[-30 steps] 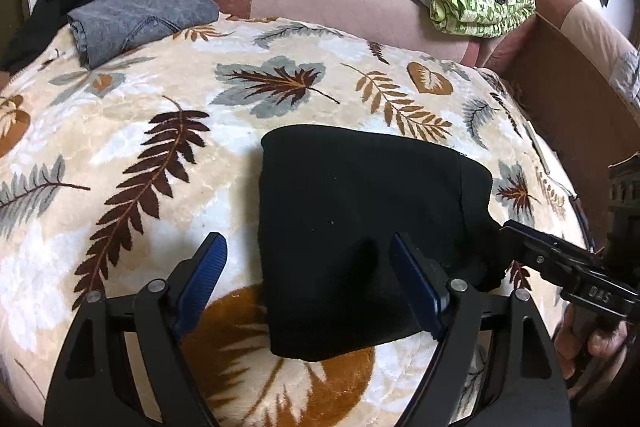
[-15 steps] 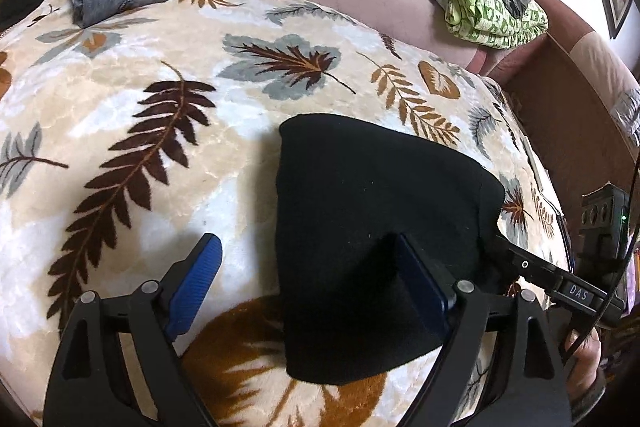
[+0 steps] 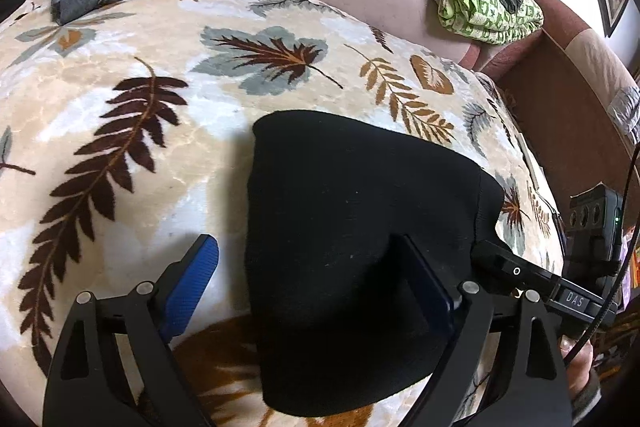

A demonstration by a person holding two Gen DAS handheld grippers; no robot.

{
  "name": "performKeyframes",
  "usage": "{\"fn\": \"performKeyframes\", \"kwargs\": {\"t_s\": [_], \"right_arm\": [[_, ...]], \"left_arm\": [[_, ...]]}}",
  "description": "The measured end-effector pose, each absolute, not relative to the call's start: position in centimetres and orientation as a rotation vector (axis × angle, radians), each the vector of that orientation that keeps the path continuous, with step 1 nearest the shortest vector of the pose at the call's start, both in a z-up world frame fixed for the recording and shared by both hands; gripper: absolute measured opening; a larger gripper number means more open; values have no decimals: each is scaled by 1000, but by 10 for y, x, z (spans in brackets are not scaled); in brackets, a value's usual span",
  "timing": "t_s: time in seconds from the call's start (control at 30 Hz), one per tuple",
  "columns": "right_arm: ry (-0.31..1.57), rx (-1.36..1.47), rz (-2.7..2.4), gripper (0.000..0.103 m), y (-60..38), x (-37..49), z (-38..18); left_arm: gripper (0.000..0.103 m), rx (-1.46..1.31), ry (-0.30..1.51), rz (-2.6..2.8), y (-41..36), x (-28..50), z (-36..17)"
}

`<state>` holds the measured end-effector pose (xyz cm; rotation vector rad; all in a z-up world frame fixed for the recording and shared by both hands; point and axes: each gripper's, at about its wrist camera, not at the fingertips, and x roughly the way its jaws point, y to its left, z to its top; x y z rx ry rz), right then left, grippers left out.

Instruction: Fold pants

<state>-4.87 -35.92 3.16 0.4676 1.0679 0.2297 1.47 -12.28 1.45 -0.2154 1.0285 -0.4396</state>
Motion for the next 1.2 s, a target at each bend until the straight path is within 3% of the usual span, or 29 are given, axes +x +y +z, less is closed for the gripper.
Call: {"fn": "performKeyframes", "kwargs": {"t_s": [0.5,0.63,0.67,0.7,0.73,0.8,0.83,0.9,0.97,1.2], "right_arm": [[1039,448,236,84,-352,-49,29],[1032,430,240,72,-349,-50,31],[1026,425,238,69,-348,-52,33],[1020,420,235,63,-348,-53,35],[1014,417,236,54,-347,-54,37],[1000,399,235,46,-344,-55,45],[995,395,235,43,-343,-55,48],[983,384,242,41,-340,-55,60],[966,365,260,40,-334,-52,72],[925,344,330,40,-295,-17,94]], "left_arm": [[103,-205,1024,-429,-134,13,7],[103,-212,1018,-426,-134,12,7],[101,-216,1012,-428,-135,10,7],[90,-221,1005,-442,-135,9,8],[85,-226,1001,-461,-136,7,8],[75,-213,983,-455,-137,4,12],[70,-206,976,-458,-138,2,14],[51,-207,960,-463,-134,0,23],[45,-221,959,-469,-129,2,31],[44,-180,886,-397,-100,17,67]]}}
